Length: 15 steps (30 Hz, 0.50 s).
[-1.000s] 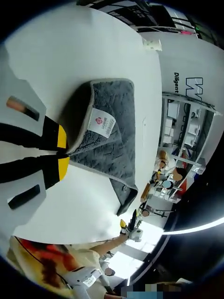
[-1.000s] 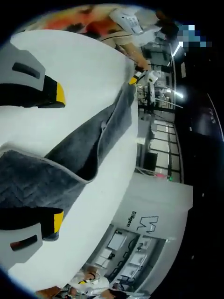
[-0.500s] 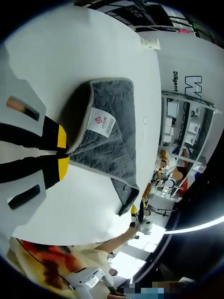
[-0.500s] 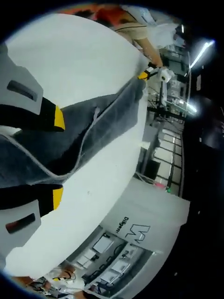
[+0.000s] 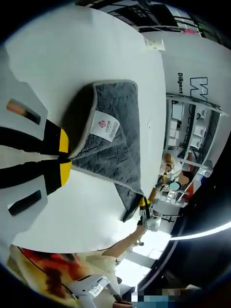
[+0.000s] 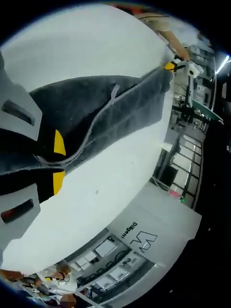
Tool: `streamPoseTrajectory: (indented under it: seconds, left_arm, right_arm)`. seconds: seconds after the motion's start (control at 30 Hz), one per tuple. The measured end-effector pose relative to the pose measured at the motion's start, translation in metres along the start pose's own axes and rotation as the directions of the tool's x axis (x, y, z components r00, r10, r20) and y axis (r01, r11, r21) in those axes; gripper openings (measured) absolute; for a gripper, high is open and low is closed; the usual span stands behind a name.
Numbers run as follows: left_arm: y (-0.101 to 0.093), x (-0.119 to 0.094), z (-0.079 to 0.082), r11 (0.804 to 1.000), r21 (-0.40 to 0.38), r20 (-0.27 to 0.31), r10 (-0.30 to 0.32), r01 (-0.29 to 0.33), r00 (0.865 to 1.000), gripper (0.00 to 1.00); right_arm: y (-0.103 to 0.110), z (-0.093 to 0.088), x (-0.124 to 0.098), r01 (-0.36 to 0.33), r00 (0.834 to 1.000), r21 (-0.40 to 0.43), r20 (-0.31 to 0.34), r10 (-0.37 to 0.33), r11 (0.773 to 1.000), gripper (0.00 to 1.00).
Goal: Open the folded towel by lifting each exposed corner and separating the folded layers until the towel lies flat within the target outline without major curled edges
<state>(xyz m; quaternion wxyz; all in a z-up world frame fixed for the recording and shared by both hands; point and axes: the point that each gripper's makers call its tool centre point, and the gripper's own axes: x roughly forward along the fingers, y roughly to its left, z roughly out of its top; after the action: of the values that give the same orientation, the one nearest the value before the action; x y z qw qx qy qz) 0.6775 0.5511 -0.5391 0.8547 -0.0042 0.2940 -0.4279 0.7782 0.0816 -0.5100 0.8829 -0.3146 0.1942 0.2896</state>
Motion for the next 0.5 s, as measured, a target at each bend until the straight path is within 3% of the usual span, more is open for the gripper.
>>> streamPoseTrajectory:
  seconds: [0.23, 0.5]
  left_arm:
    - [0.000, 0.000, 0.000, 1.000, 0.003, 0.001, -0.001, 0.001, 1.000, 0.03]
    - [0.000, -0.002, 0.003, 1.000, -0.003, 0.017, -0.002, 0.002, 1.000, 0.03]
  right_arm:
    - [0.005, -0.004, 0.001, -0.014, 1.000, -0.005, -0.013, 0.014, 1.000, 0.00]
    - [0.011, -0.001, -0.019, -0.021, 0.999, 0.025, 0.039, 0.020, 0.999, 0.00]
